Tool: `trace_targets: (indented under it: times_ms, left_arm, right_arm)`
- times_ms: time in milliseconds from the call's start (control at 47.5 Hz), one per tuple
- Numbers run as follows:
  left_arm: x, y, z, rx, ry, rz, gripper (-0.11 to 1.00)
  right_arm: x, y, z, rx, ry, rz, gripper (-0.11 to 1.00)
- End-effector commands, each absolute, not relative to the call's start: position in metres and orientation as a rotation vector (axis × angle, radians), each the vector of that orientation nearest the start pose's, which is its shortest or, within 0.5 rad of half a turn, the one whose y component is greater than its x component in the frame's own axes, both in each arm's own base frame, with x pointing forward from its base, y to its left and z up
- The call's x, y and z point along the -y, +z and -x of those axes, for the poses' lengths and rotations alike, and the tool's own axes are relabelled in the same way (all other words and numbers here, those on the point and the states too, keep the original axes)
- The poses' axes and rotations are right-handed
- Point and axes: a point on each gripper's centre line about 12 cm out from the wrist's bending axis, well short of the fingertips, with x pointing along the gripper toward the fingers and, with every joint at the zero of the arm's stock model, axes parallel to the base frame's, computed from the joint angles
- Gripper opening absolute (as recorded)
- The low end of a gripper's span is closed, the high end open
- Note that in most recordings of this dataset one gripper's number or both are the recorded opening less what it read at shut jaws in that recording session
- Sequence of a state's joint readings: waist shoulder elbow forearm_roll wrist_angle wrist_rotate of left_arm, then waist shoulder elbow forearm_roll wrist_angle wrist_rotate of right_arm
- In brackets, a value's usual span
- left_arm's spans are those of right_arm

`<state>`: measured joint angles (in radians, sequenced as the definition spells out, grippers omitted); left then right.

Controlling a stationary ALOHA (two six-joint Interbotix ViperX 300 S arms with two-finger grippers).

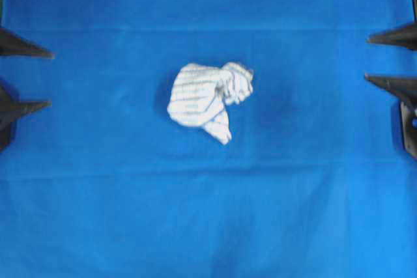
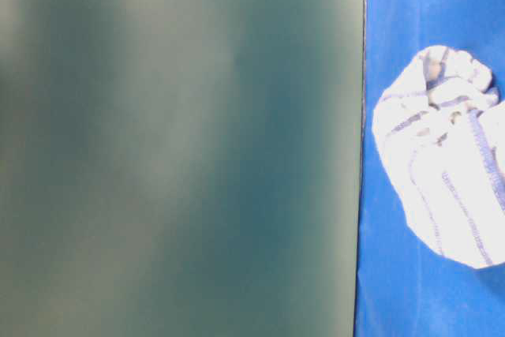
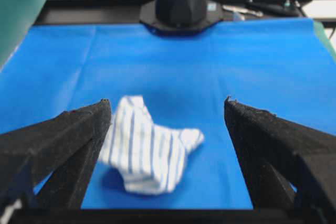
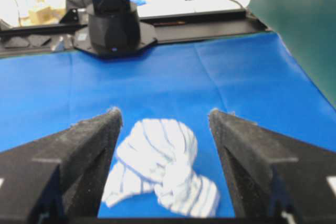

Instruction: Hand over the towel.

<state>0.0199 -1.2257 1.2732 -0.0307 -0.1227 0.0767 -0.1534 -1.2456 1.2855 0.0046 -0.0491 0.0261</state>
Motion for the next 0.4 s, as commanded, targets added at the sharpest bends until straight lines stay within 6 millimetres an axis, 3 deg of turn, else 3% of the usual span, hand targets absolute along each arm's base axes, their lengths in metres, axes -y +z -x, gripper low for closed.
trace_targets:
  times_ms: [0, 168, 379]
  left_arm:
    - [-0.004, 0.271, -0.146, 0.087, 0.033, -0.046, 0.92]
    - [-0.005, 0.247, -0.134, 0.076, 0.037, -0.046, 0.92]
    - [-0.006, 0.237, -0.132, 0.065, 0.05, -0.044, 0.92]
  right_arm:
    - [0.022, 0.258, -0.144, 0.021, -0.154, -0.031, 0.71]
    - [0.022, 0.228, -0.139, 0.008, -0.156, -0.049, 0.71]
    - [0.022, 0.218, -0.141, -0.01, -0.157, -0.053, 0.7]
